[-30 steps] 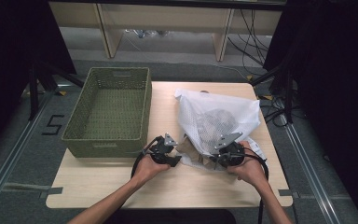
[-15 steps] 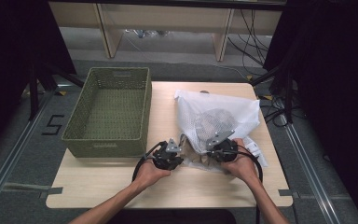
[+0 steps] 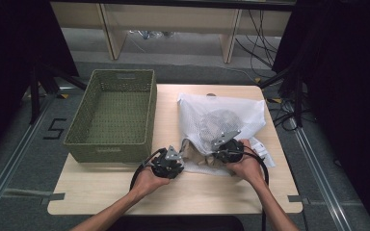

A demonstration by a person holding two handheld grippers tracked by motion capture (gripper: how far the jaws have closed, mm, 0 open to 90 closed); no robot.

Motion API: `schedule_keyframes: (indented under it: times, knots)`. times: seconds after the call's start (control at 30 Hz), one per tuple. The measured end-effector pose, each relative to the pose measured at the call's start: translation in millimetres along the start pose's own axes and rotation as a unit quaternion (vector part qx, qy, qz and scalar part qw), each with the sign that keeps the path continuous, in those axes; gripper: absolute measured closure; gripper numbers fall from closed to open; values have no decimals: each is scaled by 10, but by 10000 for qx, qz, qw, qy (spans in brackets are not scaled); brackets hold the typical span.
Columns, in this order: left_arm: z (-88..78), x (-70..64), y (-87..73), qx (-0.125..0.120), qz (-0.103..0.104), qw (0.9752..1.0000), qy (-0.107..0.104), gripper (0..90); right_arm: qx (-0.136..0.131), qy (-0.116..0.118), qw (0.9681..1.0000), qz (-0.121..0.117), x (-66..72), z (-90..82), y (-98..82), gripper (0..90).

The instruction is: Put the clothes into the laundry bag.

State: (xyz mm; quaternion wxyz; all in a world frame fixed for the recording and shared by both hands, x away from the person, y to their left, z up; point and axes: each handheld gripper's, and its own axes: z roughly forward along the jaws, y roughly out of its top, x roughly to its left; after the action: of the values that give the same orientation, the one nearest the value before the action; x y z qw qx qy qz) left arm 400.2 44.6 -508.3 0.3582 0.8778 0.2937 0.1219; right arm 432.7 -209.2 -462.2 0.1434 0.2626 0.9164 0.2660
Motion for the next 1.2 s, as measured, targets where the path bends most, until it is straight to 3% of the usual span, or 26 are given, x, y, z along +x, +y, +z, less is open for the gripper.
schedule_keyframes:
  times: [0.1,0.17,0.27,0.3,0.4,0.5,0.6,0.67,0.73,0.77,0.8,0.9,0.93,0.97,1.0,1.03,1.07,1.2]
  knots:
    - [22,2,25,-6,-64,9998,175,539,-33,-51,10000,-35,13,-6,-2,896]
    - [54,22,48,17,-91,9997,208,558,-45,-42,10000,-33,13,-6,-3,897]
    - [103,28,81,5,-198,9998,86,655,-43,-47,10000,-49,16,-6,-1,896]
    - [105,32,100,52,-117,9999,33,727,-44,-35,10000,-64,15,-8,0,897]
    - [113,27,105,42,-533,9984,-178,868,-40,10,10000,-71,3,1,-1,896]
    - [84,29,73,44,-495,9985,-232,883,-13,-88,9999,-87,16,3,-1,897]
    - [-58,-31,-16,-29,-564,9976,-400,885,-7,-117,9999,-52,4,38,4,897]
    - [-103,-44,-42,13,-344,9986,-414,886,3,-275,9995,-120,-1,84,28,897]
    - [-119,-65,-71,76,-329,9986,-418,886,14,-298,9994,-163,-11,126,85,898]
    - [-118,-73,-87,79,-275,9985,-471,886,3,-440,9989,-136,0,151,112,898]
    - [-114,-86,-102,84,-258,9975,-660,886,41,-478,9987,-174,-6,166,144,898]
    - [-158,-106,-118,183,-134,9983,-529,886,-9,-601,9981,-117,-49,239,210,898]
    - [-171,-120,-121,128,-86,9984,-552,886,-10,-621,9977,-260,-91,259,232,898]
    - [-196,-129,-126,164,-51,9985,-513,886,47,-571,9983,-56,-98,272,247,898]
    - [-215,-155,-138,121,-120,9978,-647,886,-58,-602,9982,-21,-128,288,256,898]
    - [-215,-155,-138,121,-120,9978,-647,886,-58,-602,9982,-21,-128,288,256,898]
    - [-246,-150,-160,132,13,9980,-618,886,-151,-646,9977,116,-185,331,263,898]
    - [-289,-170,-185,118,69,9977,-671,886,-201,-799,9964,216,-302,383,308,898]
